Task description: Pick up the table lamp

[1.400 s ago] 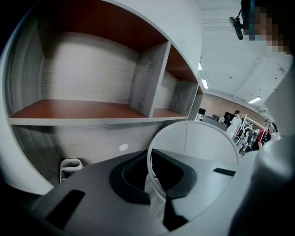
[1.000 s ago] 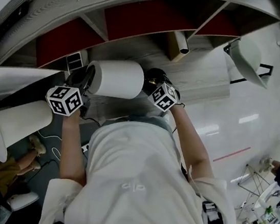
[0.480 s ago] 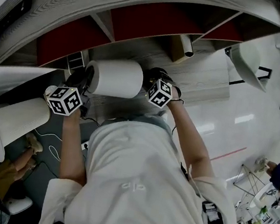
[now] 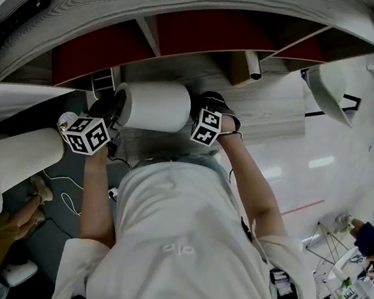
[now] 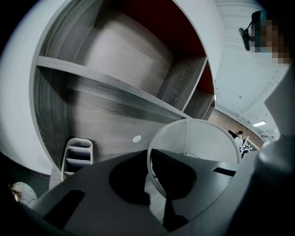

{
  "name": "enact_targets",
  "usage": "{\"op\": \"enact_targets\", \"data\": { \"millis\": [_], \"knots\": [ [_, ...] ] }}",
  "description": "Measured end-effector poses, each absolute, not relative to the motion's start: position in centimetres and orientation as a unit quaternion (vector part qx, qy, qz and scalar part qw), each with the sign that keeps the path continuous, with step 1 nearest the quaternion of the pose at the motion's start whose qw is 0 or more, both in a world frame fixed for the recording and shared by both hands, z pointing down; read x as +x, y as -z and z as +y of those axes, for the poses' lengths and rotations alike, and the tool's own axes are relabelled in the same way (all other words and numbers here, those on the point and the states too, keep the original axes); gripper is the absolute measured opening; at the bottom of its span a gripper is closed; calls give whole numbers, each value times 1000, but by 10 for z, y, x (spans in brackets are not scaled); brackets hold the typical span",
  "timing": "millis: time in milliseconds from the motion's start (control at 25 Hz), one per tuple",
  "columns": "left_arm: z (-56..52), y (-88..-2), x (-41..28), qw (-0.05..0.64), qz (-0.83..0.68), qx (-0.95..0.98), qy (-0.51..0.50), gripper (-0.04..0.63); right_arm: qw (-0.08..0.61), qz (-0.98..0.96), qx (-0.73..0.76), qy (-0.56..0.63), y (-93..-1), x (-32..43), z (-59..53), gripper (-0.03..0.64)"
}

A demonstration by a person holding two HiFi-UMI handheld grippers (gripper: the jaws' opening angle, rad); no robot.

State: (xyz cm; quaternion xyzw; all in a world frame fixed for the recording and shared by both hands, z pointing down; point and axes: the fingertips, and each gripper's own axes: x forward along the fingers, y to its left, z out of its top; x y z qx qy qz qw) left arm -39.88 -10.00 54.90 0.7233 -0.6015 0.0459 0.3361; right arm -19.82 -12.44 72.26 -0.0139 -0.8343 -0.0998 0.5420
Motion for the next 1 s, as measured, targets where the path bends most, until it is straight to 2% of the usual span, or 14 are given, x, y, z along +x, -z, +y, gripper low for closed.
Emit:
{"op": "enact_targets", "data": {
  "millis": [520,1000],
  "knots": [
    [-83,-559,-410,355,-611,708,-8,31,565,-817,-11,115,-724,-206,-127,152],
    [-74,-548,-393,359,-603,711,48,29,581,-799,8,152,-685,-175,-134,150]
  ]
}}
